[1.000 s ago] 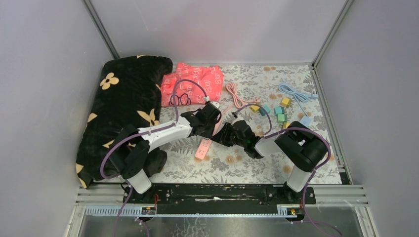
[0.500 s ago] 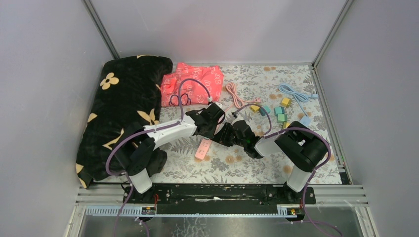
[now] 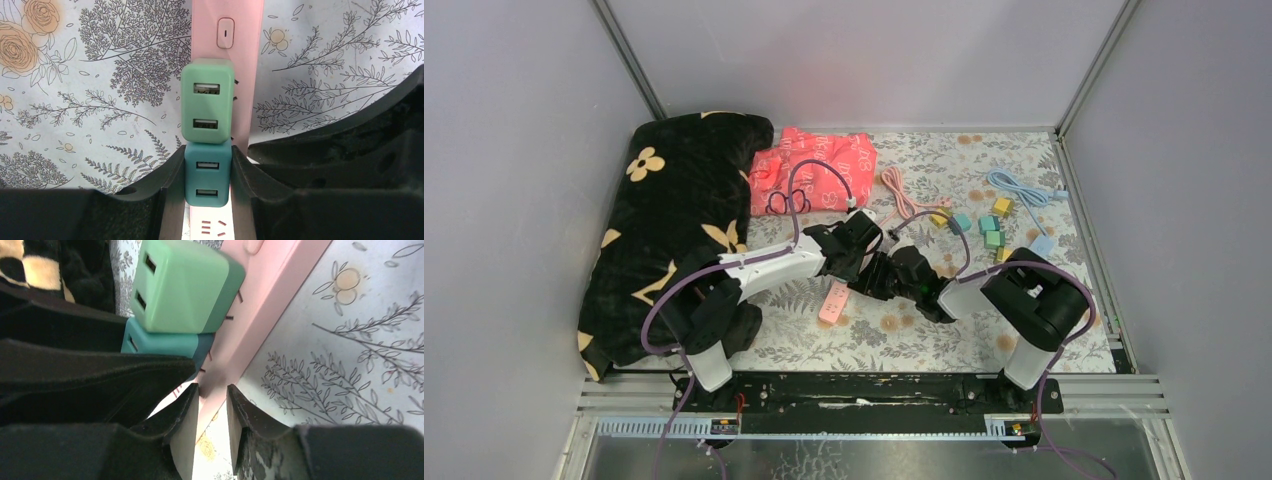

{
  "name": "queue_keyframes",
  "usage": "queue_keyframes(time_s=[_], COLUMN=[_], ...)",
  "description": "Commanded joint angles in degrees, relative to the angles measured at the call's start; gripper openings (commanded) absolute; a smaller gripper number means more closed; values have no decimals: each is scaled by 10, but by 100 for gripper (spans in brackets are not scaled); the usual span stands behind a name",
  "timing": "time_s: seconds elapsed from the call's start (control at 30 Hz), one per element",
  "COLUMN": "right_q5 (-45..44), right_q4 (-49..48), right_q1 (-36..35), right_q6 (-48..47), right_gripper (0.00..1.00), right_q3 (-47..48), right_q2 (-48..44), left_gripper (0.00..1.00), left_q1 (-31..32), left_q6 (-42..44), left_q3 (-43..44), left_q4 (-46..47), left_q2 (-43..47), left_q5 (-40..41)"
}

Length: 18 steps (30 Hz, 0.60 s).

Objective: Insert the plug
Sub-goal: Insert the plug into the socket.

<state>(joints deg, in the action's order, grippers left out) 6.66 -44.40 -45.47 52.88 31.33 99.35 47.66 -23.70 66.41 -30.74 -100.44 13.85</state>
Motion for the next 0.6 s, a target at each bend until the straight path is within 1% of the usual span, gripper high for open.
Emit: queue_keyframes(time_s=[0.0, 0.07, 0.1, 0.17, 0.23, 0.4, 0.53, 0.57], right_q5=[-7, -16, -19, -29, -41, -72, -107, -118], right_q4=[42, 56, 63, 81, 103, 172, 240, 259], right_q1=[-15, -14, -14, -14, -14, -14, -14, -14], right_q6=[-30, -37, -43, -52, -63, -99, -137, -145], right_gripper=[36, 40, 42, 47, 52, 61, 68, 70], right_q3=[7, 5, 5, 4, 2, -4, -3, -2], right_q2=[-31, -46, -60, -83, -105, -167, -228, -243], left_gripper=[9, 17, 23, 29, 41, 61, 70, 73], left_q1=[16, 16, 16, 16, 16, 13, 4, 1], left_q6=[-29, -30, -31, -32, -33, -33, -32, -32], left_q3=[-31, -25, -22, -16, -9, 2, -5, -9], left_q4=[41, 37, 36, 31, 23, 10, -1, -4], left_q2=[-44, -32, -25, -7, 13, 78, 134, 153], left_q5=[-61, -61, -60, -55, -47, -34, -23, -20])
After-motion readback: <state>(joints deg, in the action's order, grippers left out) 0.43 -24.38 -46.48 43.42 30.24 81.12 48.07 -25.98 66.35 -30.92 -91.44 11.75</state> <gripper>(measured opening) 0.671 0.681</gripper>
